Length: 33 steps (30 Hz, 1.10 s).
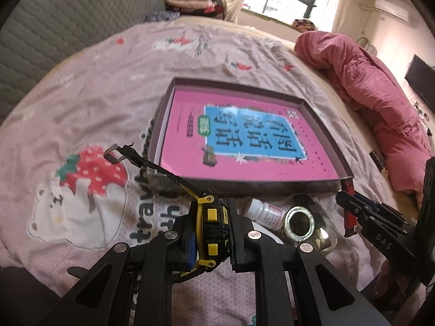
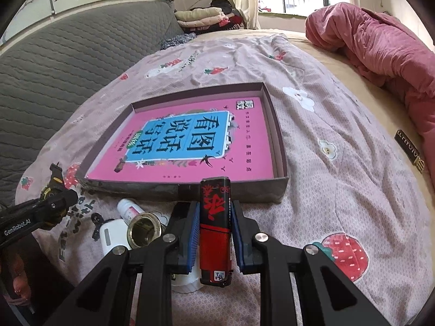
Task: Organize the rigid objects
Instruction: 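Lift and carry the watch and red tube over the tray with both tools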
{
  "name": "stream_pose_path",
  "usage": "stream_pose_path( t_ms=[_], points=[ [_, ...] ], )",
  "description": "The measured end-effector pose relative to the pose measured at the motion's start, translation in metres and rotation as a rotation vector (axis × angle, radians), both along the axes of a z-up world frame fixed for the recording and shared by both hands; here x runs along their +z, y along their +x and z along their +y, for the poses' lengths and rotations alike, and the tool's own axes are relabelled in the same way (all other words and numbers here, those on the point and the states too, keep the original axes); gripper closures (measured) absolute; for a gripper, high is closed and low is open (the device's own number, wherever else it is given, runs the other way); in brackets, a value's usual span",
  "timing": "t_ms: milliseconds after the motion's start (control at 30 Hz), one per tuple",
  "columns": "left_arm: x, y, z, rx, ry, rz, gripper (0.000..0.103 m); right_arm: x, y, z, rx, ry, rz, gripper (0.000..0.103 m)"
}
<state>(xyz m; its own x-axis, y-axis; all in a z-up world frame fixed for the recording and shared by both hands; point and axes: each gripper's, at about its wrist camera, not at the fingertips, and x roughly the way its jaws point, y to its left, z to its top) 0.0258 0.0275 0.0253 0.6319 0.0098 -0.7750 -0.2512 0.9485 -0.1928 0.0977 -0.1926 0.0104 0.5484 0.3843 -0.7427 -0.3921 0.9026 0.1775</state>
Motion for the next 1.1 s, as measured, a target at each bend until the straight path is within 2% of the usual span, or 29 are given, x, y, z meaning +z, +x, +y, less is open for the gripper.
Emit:
stream_pose_path(
  t_ms=[467, 767, 1100],
  points=[
    [0.022, -0.005, -0.007, -0.04, 0.082, -0.106, 0.085, 0.02, -0.004, -0.004, 0.017, 0.096, -0.072, 0.08],
    [0.026, 0.011, -0.009, -0.068, 0.1, -0.158, 0.086, 0.028, 0.003, -0.001, 0.021, 0.126, -0.104, 0.08],
    [0.024, 0.029, -0.007, -0.095, 0.066, -0.185, 0.086, 0.034, 0.015, -0.006, -0.011, 0.152, -0.162, 0.08]
  ],
)
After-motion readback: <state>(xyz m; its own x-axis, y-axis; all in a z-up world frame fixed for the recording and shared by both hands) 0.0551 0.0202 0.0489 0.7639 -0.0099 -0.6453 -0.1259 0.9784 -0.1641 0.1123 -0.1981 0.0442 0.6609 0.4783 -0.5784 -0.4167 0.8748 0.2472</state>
